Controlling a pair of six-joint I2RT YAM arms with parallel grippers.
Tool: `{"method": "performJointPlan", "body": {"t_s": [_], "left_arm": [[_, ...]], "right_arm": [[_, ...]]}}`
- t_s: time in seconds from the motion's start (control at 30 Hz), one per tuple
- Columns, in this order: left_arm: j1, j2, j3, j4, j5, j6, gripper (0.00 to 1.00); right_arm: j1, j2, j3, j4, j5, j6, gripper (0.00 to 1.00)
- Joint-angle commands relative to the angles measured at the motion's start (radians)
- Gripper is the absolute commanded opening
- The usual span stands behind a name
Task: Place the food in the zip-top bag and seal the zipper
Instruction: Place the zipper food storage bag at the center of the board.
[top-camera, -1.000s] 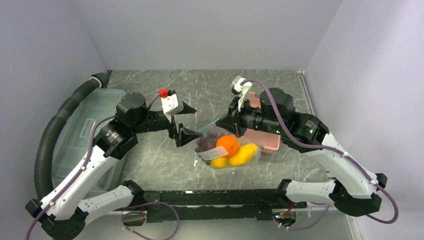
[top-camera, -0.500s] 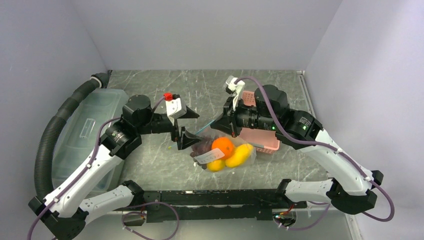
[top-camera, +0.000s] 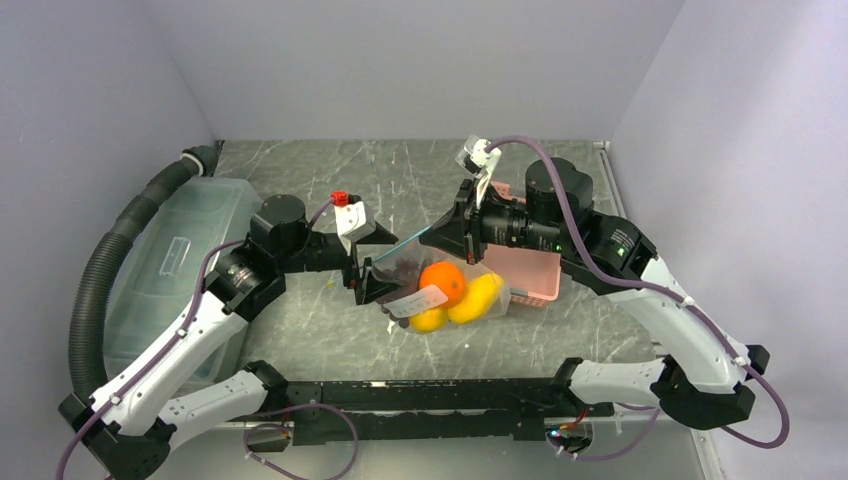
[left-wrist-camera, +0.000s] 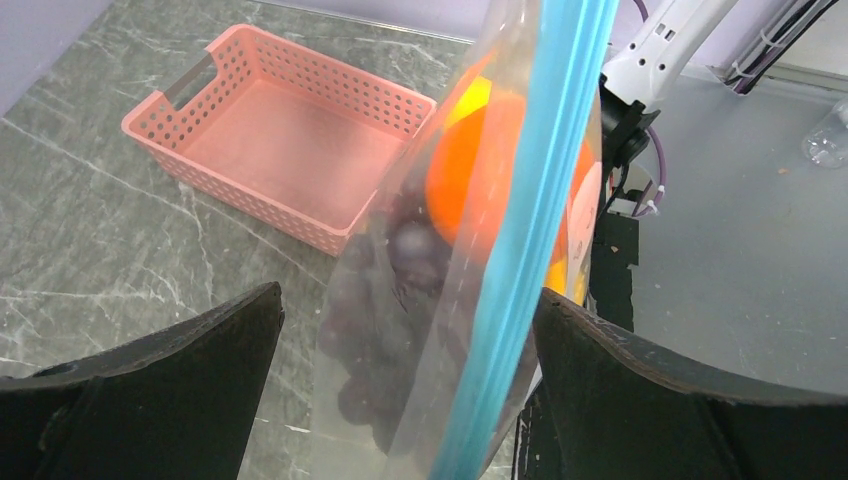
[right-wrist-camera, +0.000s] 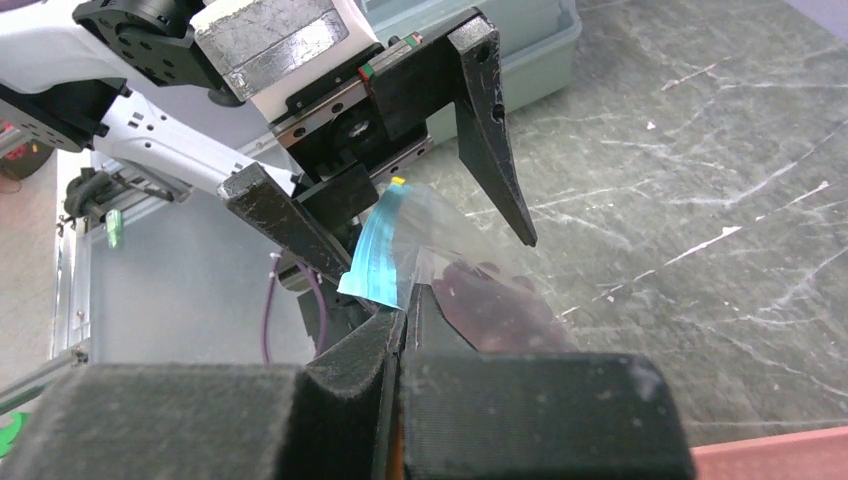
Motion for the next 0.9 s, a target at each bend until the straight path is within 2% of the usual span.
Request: {"method": "performJointPlan", "body": {"t_s": [0.0,0.1,0.17,0.27,0.4,0.6,0.73,0.87], "left_arm": [[0.002,-0.003,0.003,0.027,0.004,-0.005,1.0],[0.002,0.0,0.011,0.021,0.004,-0.001,0.95],[0.002,0.006,0.015,0.021,0.02,0.0,0.87],[0.002,0.022,0.03,0.003,0.05,0.008,0.67],[0.001,0.048,0.05,-0.026,0.075,0.013,0.34],[0.002,0.073,0.08,-0.075,0.079,0.023,0.01],[0.002,0.064,0.078,-0.067,0.053,0.017,0.0],[0.002,0.057,0.078,-0.059,0.008,0.005,0.0]], "right_arm": [[-0.007,-0.003,0.035,0.109,-0.045,0.013,0.0],[-0.01,-0.002,0.016,0.116,-0.056,0.017,0.0],[-0.012,-0.001,0.006,0.123,-0.064,0.019,0.0],[-0.013,-0.001,-0.002,0.126,-0.071,0.019,0.0],[-0.021,-0.002,-0.007,0.13,-0.075,0.019,0.0],[-0.035,-0.015,-0.033,0.133,-0.073,0.022,0.0],[-0.055,-0.032,-0.055,0.134,-0.068,0.024,0.0],[-0.075,-0.048,-0.071,0.125,-0.054,0.021,0.08]]}}
